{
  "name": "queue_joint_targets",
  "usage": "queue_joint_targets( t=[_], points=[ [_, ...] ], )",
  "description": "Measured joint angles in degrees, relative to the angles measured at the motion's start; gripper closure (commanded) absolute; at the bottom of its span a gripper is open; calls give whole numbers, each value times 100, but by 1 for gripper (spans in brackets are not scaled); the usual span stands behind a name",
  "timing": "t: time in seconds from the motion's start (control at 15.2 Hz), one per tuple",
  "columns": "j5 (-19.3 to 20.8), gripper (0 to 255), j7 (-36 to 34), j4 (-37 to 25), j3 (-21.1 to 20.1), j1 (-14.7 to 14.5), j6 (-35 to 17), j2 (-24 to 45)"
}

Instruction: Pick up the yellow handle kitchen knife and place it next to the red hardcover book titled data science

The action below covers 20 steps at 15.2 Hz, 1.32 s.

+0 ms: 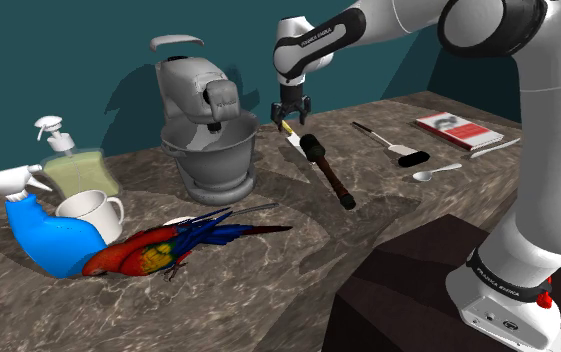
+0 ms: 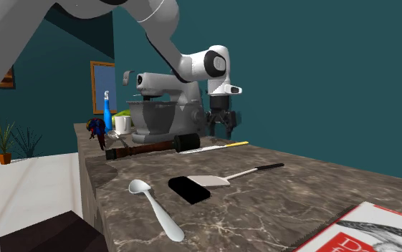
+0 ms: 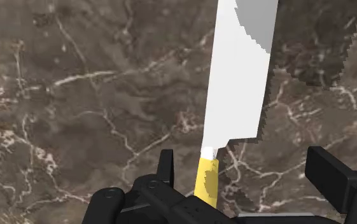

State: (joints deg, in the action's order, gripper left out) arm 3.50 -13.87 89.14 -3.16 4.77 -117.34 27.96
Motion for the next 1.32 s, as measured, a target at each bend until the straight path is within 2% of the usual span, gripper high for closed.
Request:
queue_joint_targets(
  t=[0.4,0.79,0.86,1.32],
  points=[
    [19,0,-22,118,13,0,-332,207],
    [21,0,-19,130,16,2,-379,241],
    [21,255,-19,130,16,2,-379,241],
    [7,255,3,101,0,3,-364,224]
  ],
)
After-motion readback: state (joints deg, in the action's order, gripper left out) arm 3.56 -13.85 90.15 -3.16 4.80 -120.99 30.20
